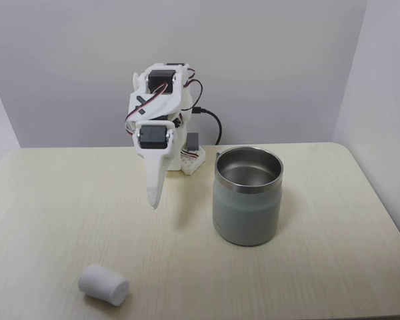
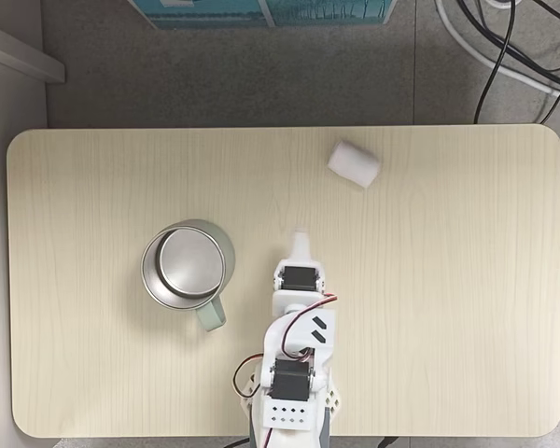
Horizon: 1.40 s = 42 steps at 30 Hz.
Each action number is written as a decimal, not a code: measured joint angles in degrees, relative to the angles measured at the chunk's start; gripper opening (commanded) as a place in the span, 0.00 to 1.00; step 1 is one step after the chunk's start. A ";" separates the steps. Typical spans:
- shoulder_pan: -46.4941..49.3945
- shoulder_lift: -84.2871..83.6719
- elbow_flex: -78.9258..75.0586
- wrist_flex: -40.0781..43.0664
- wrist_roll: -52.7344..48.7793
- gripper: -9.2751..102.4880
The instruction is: Grasp a dressing and put it in the cup.
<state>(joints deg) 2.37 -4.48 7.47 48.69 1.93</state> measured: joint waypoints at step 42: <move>9.40 97.73 74.71 21.09 7.12 0.35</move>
<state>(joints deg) 11.78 93.25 82.18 69.79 9.05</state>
